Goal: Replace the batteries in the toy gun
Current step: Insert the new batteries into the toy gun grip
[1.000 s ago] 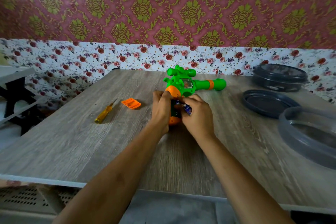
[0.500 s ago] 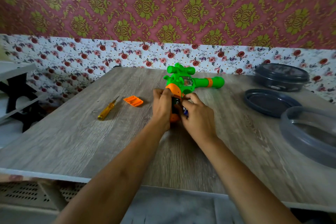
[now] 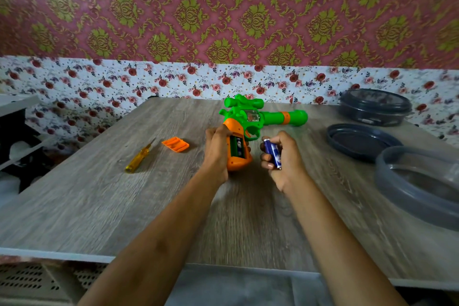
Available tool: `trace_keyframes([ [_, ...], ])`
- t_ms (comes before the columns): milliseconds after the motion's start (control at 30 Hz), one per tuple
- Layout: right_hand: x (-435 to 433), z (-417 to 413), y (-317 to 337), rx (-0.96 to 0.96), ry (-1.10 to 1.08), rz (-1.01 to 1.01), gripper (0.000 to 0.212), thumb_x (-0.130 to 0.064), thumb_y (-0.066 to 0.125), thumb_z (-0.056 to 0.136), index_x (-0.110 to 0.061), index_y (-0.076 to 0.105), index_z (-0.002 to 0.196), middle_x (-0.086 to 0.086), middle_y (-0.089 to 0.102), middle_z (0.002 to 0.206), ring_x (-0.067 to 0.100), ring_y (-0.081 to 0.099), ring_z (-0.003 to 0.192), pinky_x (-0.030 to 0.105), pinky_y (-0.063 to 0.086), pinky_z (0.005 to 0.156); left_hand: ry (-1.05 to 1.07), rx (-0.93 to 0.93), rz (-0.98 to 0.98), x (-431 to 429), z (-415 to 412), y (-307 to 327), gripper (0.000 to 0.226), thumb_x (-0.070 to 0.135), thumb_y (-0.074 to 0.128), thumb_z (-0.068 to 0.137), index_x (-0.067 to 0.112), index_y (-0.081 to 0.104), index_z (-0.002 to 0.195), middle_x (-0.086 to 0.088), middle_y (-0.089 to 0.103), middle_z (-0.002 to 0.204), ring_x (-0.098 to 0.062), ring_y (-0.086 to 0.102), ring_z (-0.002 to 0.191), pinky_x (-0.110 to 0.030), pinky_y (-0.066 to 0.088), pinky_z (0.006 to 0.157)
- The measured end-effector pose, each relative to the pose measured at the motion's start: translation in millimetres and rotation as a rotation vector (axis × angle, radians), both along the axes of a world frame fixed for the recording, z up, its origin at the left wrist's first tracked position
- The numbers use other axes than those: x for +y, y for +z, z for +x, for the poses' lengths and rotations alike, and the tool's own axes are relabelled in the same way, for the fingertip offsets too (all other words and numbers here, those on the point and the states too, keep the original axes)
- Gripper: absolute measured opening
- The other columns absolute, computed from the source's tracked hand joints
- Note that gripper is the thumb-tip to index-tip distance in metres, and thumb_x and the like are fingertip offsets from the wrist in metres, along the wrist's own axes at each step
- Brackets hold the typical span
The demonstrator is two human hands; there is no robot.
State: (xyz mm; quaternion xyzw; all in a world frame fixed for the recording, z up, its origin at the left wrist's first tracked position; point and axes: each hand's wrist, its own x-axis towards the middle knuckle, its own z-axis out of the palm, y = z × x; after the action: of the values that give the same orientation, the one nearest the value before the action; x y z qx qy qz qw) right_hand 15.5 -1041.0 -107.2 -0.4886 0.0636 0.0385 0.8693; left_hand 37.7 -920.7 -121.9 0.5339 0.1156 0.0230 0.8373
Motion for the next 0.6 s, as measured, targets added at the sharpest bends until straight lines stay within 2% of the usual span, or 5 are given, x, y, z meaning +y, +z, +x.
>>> trace_keyframes([
  [200,0.9,-5.5,4.9,0.04,0.032,0.097,0.013,-0.013,0.043,0.086,-0.006,0.05,0.079,0.006,0.046,0.066,0.006,0.045,0.034,0.012,0.032,0.031,0.003,-0.02,0.007,0.4,1.5,-1.8,0.053,0.028,0.047,0.083,0.004,0.043,0.129,-0.029,0.061,0.115,-0.023,0.068,0.06,-0.029,0.052,0.05],
  [367,-0.9,-6.0,4.4,0.079,0.045,0.185,0.014,-0.003,0.036,0.085,-0.004,0.048,0.078,0.007,0.043,0.065,0.006,0.043,0.032,0.013,0.03,0.03,0.006,-0.015,0.013,2.1,4.1,-3.7,0.052,0.028,0.047,0.084,0.004,0.043,0.13,-0.029,0.061,0.114,-0.022,0.069,0.059,-0.028,0.052,0.049],
  [467,0.8,-5.4,6.6,0.054,0.093,0.203,0.021,0.0,0.036,0.089,-0.001,0.055,0.08,0.008,0.056,0.053,0.007,0.053,0.035,0.014,0.04,0.033,0.022,-0.008,0.029,2.0,5.5,-5.5,0.049,0.03,0.047,0.085,0.005,0.046,0.127,-0.025,0.062,0.109,-0.021,0.067,0.058,-0.026,0.051,0.047],
  [533,2.2,-5.2,7.2,0.022,0.126,0.249,0.021,0.0,0.04,0.092,0.001,0.058,0.081,0.007,0.064,0.05,0.009,0.062,0.043,0.018,0.051,0.042,0.048,-0.008,0.075,1.0,6.8,-5.9,0.058,0.04,0.051,0.074,0.009,0.05,0.123,-0.022,0.062,0.115,-0.024,0.066,0.073,-0.028,0.051,0.054],
  [600,2.8,-5.2,6.7,-0.003,0.153,0.273,0.017,0.0,0.045,0.092,0.001,0.059,0.083,0.007,0.068,0.056,0.01,0.066,0.05,0.019,0.055,0.048,0.052,-0.005,0.101,0.5,7.4,-6.7,0.073,0.046,0.052,0.059,0.009,0.052,0.121,-0.022,0.061,0.119,-0.027,0.063,0.084,-0.03,0.05,0.06],
])
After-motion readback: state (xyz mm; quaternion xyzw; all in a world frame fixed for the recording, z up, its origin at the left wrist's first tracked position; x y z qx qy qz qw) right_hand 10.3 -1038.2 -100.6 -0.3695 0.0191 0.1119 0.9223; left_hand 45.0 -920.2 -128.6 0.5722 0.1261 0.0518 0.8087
